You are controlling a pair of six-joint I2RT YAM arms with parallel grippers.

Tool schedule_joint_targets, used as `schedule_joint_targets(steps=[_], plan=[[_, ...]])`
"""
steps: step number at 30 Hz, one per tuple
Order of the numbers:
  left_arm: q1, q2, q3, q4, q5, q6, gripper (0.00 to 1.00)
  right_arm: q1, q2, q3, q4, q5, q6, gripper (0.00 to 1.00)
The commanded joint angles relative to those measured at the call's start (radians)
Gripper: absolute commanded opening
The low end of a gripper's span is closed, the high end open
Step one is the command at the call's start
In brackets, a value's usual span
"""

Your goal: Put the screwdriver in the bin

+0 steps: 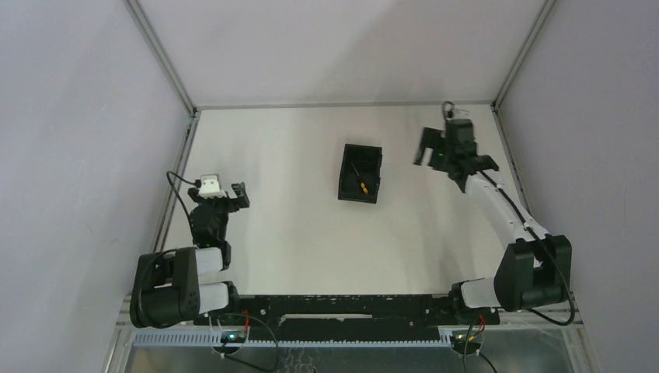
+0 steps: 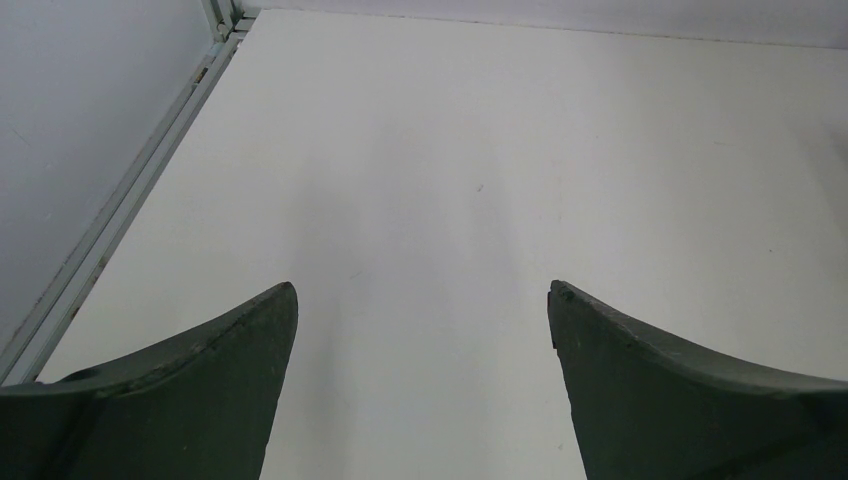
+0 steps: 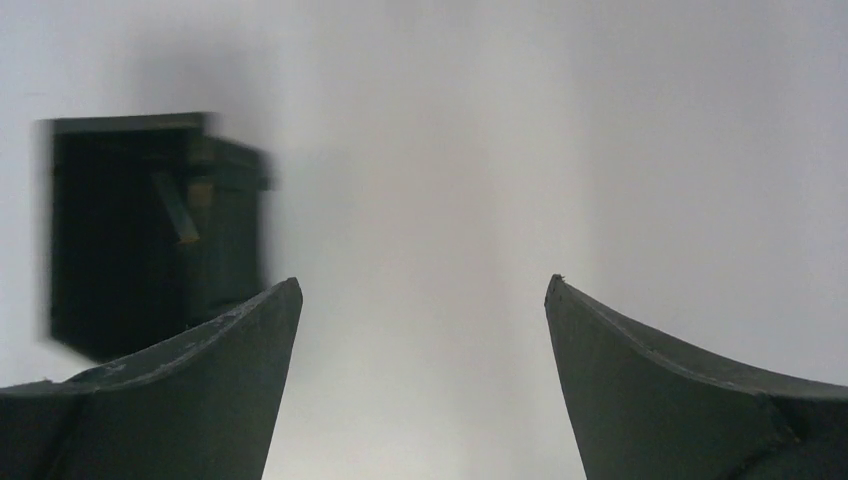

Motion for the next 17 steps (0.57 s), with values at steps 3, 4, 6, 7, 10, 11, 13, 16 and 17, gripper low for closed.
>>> schedule_joint_targets(steps=[3,4,6,7,10,11,13,16,17], plan=[[-0.005,-0.009,0.040,0.018,-0.004,0.020,1.00,-0.292,-0.052,-0.259,0.318,-0.247,-0.098,1.00],[-0.006,-0.009,0.040,0.018,-0.004,0.020,1.00,-0.312,-0.057,-0.290,0.360,-0.254,-0.099,1.00],[-0.006,-0.010,0.041,0.018,-0.004,0.020,1.00,-0.331,-0.057,-0.330,0.413,-0.234,-0.111,1.00],[-0.006,-0.009,0.040,0.018,-0.004,0.020,1.00,-0.335,-0.053,-0.346,0.438,-0.218,-0.120,1.00],[-0.006,-0.010,0.040,0.018,-0.004,0.020,1.00,-0.338,-0.026,-0.374,0.498,-0.219,-0.138,1.00],[-0.006,-0.010,0.041,0.018,-0.004,0.020,1.00,-0.339,-0.019,-0.383,0.521,-0.228,-0.140,1.00],[-0.006,-0.009,0.040,0.018,-0.004,0.020,1.00,-0.339,-0.009,-0.402,0.551,-0.227,-0.144,1.00],[-0.006,-0.009,0.041,0.018,-0.003,0.020,1.00,-0.339,-0.004,-0.416,0.578,-0.208,-0.150,1.00],[-0.006,-0.010,0.040,0.018,-0.004,0.020,1.00,-0.338,-0.009,-0.426,0.596,-0.214,-0.149,1.00]])
